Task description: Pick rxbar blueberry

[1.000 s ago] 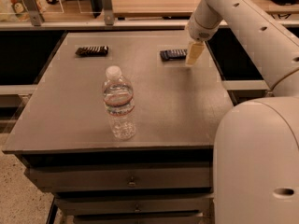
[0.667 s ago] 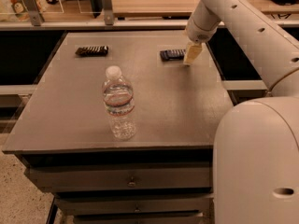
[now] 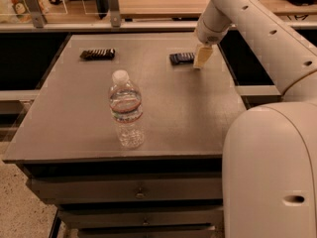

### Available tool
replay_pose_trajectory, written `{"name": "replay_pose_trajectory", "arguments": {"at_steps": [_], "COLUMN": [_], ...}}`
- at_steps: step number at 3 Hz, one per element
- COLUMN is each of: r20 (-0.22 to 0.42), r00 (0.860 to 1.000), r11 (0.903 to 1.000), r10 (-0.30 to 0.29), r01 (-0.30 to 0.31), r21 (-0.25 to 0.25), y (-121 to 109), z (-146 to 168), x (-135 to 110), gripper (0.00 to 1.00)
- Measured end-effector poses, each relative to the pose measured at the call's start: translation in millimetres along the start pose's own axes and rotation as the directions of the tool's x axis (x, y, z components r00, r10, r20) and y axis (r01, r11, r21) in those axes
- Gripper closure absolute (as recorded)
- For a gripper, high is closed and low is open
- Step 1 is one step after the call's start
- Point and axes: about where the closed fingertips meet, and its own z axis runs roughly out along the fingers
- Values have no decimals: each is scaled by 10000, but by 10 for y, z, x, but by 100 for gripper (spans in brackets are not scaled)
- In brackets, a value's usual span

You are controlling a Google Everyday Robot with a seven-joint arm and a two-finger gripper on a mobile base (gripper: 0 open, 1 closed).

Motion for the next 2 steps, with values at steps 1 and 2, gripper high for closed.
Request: {"name": "replay_pose_trajectory", "arguments": {"at_steps": [1,2], "r20": [3,3], "r00": [10000,10000], "r11": [10000,10000], "r10": [1,1], "r01": [-1,-1], "r21": [22,23], "y": [-13,-14], "z": [0,0], "x": [-4,-4], "gripper": [31,30]}}
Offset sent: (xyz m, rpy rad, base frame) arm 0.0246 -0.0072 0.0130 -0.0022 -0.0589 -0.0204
